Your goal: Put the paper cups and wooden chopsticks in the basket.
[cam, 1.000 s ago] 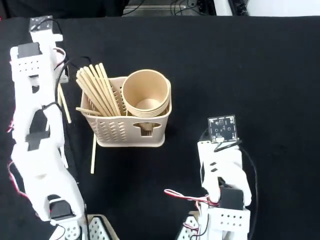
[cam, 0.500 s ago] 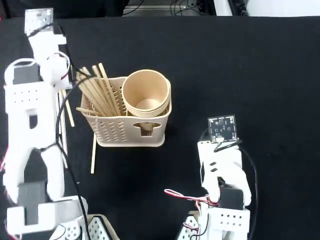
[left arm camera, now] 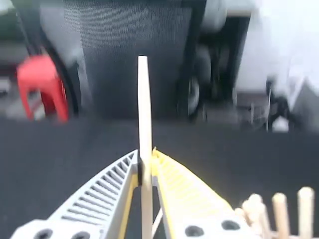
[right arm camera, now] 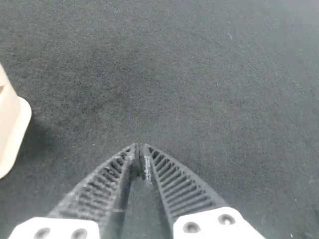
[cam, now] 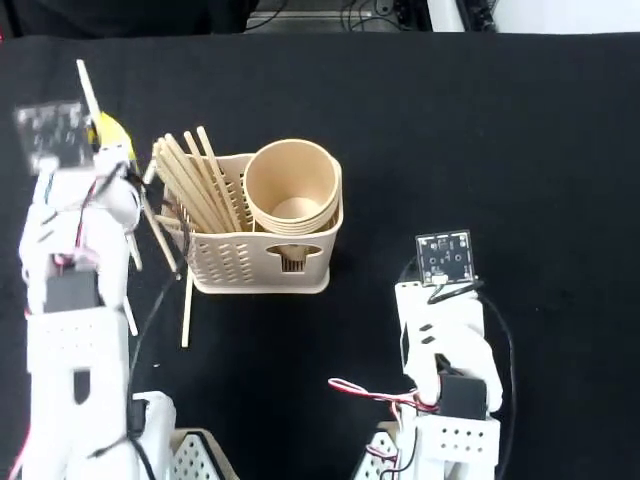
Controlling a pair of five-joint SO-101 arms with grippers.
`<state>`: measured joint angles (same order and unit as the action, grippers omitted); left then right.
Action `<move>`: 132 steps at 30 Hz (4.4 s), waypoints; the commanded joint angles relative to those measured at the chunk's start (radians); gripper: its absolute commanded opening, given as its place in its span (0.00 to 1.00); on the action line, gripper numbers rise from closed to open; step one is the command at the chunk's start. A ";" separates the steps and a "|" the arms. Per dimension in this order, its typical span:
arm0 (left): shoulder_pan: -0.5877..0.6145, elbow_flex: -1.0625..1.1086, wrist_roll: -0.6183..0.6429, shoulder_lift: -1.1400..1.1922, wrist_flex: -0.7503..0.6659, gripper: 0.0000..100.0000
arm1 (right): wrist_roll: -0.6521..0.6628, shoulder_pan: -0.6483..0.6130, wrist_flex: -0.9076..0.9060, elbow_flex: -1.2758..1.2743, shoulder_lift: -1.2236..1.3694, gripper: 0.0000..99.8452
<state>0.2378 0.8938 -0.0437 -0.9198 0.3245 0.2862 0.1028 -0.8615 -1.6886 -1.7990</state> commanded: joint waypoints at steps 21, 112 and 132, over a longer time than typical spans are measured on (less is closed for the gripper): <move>-0.024 0.111 0.367 -0.624 -0.074 0.03 | 0.003 0.015 0.011 0.001 -0.004 0.03; 0.236 -0.877 0.361 1.031 0.677 0.16 | 0.003 0.009 0.009 0.001 -0.002 0.03; 0.217 -1.613 0.318 1.665 1.083 0.16 | 0.003 0.009 0.009 0.001 -0.002 0.03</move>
<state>0.4772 -0.5455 0.2908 0.6912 1.3341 0.2862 0.1028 -0.8615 -1.6886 -1.7990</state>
